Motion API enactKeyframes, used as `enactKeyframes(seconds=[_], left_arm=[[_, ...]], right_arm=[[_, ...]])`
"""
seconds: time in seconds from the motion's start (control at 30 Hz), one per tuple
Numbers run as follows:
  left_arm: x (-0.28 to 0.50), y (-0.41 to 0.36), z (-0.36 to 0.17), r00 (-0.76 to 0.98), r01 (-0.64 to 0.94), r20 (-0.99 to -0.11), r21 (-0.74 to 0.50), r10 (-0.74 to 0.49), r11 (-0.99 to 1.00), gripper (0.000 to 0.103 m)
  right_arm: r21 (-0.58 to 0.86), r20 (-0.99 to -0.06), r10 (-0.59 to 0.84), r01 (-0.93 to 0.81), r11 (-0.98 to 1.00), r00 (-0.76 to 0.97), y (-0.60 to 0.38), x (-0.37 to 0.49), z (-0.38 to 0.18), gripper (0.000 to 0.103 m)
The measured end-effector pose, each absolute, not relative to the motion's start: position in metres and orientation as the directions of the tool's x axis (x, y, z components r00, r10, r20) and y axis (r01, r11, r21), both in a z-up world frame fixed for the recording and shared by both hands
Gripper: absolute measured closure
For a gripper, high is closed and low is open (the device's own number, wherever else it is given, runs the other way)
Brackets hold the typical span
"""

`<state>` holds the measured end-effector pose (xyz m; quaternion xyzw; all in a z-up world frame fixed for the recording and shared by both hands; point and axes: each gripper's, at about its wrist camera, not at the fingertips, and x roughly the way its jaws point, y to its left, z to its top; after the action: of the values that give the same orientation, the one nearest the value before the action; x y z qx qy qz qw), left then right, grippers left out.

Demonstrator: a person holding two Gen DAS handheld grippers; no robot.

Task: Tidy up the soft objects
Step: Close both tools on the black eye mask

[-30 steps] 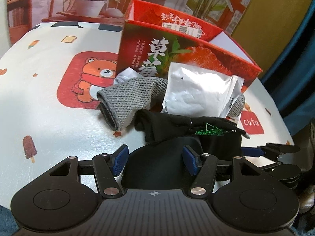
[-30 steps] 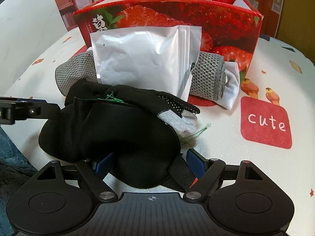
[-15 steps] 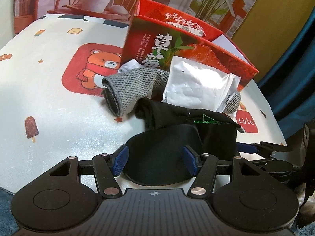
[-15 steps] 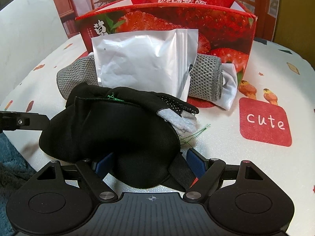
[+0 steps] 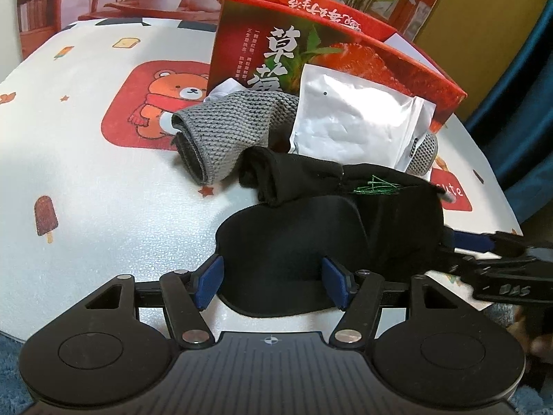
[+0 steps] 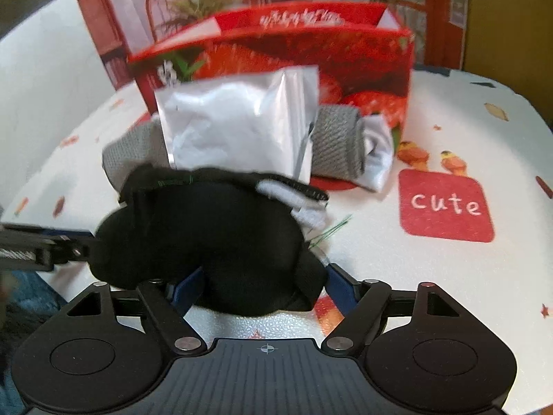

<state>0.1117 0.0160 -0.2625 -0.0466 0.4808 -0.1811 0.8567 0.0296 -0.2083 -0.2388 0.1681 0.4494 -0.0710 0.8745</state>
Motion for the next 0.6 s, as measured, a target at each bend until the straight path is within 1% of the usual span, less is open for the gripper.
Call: enactKeyframes(seconds=[0.13,0.33,0.6], left_arm=[[0.111,0.012,-0.264,0.471,0.275,-0.810,-0.241,-0.349,0.931,0.037],[0.110,0.012,-0.265,0.471,0.272,-0.811,-0.242,-0.348,0.931,0.036],[0.109,0.008,-0.266,0.474,0.284,-0.813,-0.222,-0.338,0.933,0.035]], right_arm=[[0.257,-0.785,0.037,0.270,0.928,0.618,-0.212,0.023,-0.230,0.033],[0.284,-0.811,0.039,0.334,0.899,0.584,-0.221,0.022,-0.241,0.033],[0.319,-0.824,0.072,0.356,0.878,0.562,-0.220,0.014,-0.247,0.033]])
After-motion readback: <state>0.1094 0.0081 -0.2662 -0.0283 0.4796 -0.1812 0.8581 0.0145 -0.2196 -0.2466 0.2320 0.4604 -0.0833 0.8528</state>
